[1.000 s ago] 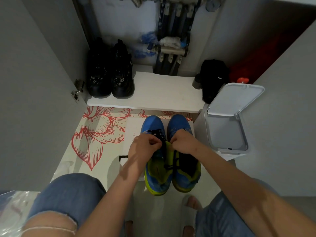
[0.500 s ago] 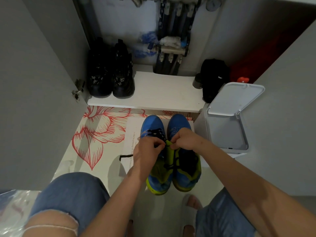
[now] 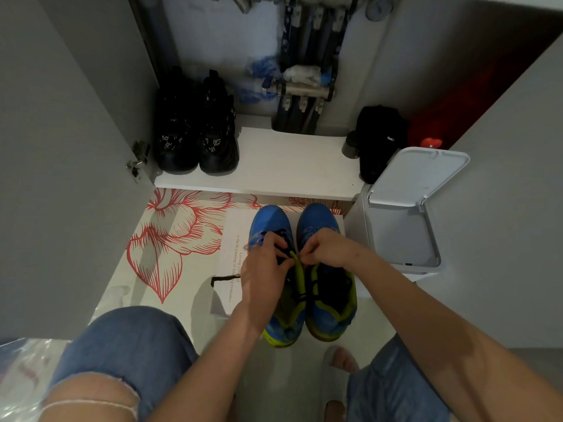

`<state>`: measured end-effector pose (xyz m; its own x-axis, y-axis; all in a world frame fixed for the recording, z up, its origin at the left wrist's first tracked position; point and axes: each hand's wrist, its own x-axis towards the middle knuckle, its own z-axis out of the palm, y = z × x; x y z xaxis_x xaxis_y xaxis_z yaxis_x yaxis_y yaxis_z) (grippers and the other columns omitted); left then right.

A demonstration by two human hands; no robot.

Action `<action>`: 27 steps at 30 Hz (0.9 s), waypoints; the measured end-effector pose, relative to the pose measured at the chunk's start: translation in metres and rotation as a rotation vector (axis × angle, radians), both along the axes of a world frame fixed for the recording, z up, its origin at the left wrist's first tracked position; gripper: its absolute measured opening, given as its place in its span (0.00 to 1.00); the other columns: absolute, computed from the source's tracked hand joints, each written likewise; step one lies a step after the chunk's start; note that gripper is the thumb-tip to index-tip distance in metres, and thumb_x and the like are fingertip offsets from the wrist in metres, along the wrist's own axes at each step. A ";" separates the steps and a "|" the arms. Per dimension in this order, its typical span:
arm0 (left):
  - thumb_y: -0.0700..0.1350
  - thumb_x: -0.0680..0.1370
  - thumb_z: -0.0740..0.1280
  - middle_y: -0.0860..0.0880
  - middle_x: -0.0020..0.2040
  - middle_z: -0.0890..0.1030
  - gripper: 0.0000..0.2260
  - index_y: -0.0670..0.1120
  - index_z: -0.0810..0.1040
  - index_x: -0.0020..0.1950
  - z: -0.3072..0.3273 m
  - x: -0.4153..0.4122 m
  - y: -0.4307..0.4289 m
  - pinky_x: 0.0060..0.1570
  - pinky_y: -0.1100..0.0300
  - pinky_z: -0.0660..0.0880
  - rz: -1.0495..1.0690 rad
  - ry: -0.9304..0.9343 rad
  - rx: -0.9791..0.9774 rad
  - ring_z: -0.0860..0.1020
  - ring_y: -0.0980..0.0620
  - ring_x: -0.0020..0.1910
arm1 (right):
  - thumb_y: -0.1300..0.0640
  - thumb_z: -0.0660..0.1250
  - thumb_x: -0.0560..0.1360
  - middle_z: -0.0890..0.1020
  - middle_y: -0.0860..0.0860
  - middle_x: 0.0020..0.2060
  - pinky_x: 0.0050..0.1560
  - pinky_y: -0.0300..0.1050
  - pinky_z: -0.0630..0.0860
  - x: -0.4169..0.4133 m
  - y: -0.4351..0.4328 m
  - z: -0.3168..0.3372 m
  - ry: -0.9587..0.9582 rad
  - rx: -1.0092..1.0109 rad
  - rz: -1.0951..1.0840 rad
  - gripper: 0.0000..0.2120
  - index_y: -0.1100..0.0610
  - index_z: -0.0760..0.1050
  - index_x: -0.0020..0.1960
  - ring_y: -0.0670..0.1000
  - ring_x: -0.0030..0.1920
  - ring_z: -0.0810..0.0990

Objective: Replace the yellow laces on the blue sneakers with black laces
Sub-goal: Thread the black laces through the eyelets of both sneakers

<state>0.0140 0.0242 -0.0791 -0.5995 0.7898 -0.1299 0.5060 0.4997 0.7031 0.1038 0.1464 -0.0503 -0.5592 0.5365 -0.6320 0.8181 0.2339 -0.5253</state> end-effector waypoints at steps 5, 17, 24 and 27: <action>0.42 0.76 0.68 0.50 0.50 0.81 0.07 0.46 0.78 0.53 0.012 -0.014 0.001 0.49 0.59 0.75 0.032 -0.048 0.101 0.78 0.53 0.49 | 0.59 0.68 0.74 0.83 0.60 0.50 0.50 0.39 0.71 0.002 -0.003 0.003 0.006 0.051 0.033 0.10 0.65 0.82 0.50 0.52 0.48 0.78; 0.46 0.78 0.62 0.44 0.57 0.79 0.12 0.43 0.76 0.60 0.000 -0.044 -0.008 0.62 0.46 0.71 -0.170 -0.023 -0.622 0.77 0.43 0.56 | 0.60 0.55 0.82 0.71 0.53 0.29 0.23 0.38 0.70 -0.006 0.004 0.042 0.826 -0.158 -0.746 0.07 0.59 0.69 0.47 0.44 0.21 0.67; 0.52 0.78 0.63 0.46 0.60 0.77 0.17 0.44 0.76 0.62 0.006 -0.048 -0.007 0.59 0.52 0.71 -0.150 -0.050 -0.551 0.75 0.45 0.58 | 0.42 0.63 0.76 0.80 0.52 0.45 0.50 0.47 0.73 0.004 0.011 0.013 0.120 0.471 0.192 0.14 0.51 0.78 0.48 0.49 0.51 0.74; 0.50 0.77 0.64 0.46 0.59 0.78 0.15 0.46 0.78 0.60 0.008 -0.049 -0.008 0.60 0.50 0.71 -0.164 -0.008 -0.530 0.75 0.46 0.57 | 0.46 0.68 0.73 0.82 0.51 0.48 0.54 0.51 0.74 0.005 0.006 0.014 -0.045 0.421 0.426 0.12 0.52 0.81 0.51 0.52 0.54 0.74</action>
